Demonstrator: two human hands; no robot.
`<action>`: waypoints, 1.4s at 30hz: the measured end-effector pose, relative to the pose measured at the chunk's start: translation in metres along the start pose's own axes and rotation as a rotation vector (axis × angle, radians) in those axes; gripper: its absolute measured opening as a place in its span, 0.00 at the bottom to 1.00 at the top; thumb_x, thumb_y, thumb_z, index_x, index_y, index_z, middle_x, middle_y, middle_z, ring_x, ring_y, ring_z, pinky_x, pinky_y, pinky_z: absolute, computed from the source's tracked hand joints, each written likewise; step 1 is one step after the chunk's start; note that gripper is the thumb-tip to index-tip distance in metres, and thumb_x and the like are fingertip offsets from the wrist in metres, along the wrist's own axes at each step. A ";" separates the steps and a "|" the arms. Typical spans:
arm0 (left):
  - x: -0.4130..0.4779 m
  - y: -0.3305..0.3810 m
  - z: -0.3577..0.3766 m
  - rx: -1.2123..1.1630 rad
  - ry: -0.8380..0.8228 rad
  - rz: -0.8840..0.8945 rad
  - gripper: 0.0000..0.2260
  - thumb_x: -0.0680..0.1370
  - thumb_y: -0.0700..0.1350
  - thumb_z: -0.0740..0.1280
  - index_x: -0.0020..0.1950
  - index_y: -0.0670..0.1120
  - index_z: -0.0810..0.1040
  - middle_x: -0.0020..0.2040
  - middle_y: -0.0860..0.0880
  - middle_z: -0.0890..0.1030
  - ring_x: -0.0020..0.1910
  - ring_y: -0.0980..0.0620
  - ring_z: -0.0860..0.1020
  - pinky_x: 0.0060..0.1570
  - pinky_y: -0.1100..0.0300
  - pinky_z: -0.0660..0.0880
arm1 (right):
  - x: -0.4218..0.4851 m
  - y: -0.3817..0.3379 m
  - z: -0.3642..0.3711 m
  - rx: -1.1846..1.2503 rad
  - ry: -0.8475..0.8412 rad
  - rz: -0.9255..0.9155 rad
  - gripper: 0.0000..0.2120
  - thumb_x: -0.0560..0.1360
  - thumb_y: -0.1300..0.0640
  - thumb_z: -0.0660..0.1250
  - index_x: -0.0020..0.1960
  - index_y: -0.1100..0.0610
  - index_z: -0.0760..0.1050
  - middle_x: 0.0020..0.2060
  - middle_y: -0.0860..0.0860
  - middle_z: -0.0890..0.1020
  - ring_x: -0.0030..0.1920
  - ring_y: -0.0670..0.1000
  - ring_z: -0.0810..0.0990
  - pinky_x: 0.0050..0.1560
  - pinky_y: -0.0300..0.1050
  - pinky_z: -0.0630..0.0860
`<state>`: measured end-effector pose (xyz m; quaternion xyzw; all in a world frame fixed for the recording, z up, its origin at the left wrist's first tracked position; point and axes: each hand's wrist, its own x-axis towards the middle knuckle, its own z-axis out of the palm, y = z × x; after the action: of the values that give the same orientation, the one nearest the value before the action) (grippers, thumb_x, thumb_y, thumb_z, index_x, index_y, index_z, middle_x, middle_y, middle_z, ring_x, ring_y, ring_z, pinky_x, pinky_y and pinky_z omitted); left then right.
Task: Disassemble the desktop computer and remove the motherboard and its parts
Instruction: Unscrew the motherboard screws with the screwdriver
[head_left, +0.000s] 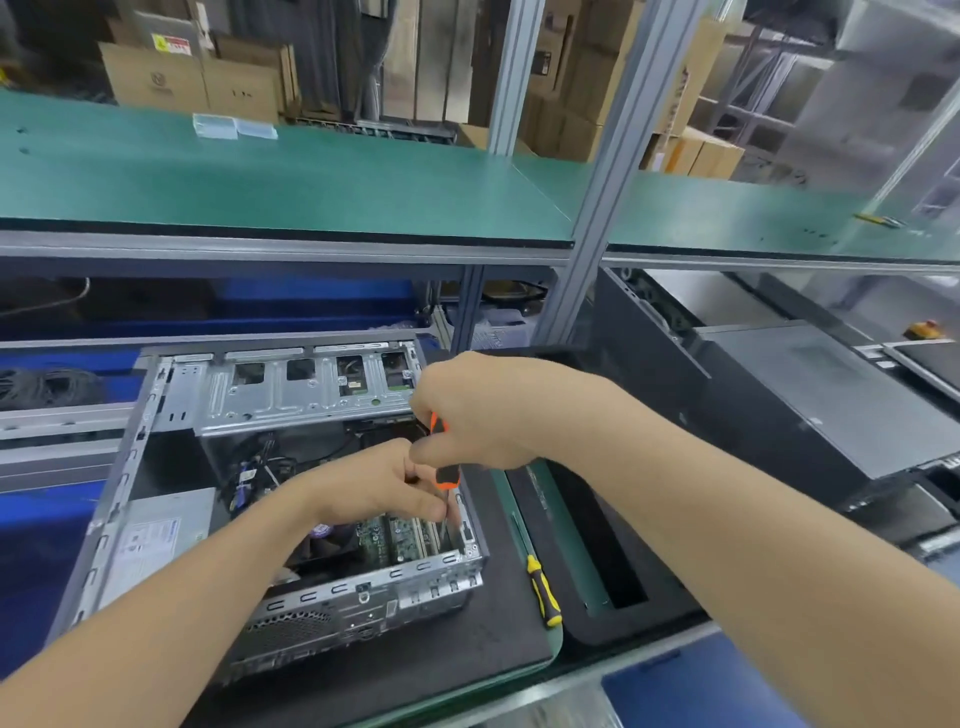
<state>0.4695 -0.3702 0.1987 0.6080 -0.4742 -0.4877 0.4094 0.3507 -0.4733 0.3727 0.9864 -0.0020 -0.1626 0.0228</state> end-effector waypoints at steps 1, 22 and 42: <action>-0.002 0.003 0.002 -0.013 -0.001 0.008 0.12 0.73 0.51 0.77 0.51 0.44 0.85 0.38 0.36 0.77 0.44 0.42 0.73 0.41 0.62 0.70 | -0.002 0.002 -0.002 -0.013 -0.019 -0.030 0.13 0.81 0.47 0.65 0.44 0.56 0.75 0.37 0.49 0.77 0.33 0.49 0.72 0.29 0.44 0.67; 0.000 0.025 0.008 -0.078 0.002 0.217 0.17 0.79 0.39 0.69 0.48 0.24 0.70 0.35 0.57 0.75 0.36 0.56 0.76 0.43 0.48 0.61 | -0.005 0.001 -0.002 -0.277 -0.003 0.128 0.21 0.82 0.33 0.51 0.63 0.41 0.76 0.37 0.54 0.73 0.33 0.55 0.76 0.31 0.46 0.72; -0.005 0.029 0.009 -0.001 0.062 0.229 0.09 0.77 0.52 0.74 0.52 0.49 0.85 0.52 0.41 0.82 0.49 0.40 0.76 0.53 0.46 0.74 | 0.001 0.006 -0.012 -0.246 -0.105 -0.302 0.12 0.74 0.65 0.67 0.54 0.52 0.76 0.49 0.46 0.68 0.43 0.45 0.70 0.36 0.38 0.66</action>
<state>0.4555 -0.3718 0.2257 0.5643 -0.5274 -0.4189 0.4775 0.3550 -0.4785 0.3837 0.9554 0.1645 -0.2145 0.1186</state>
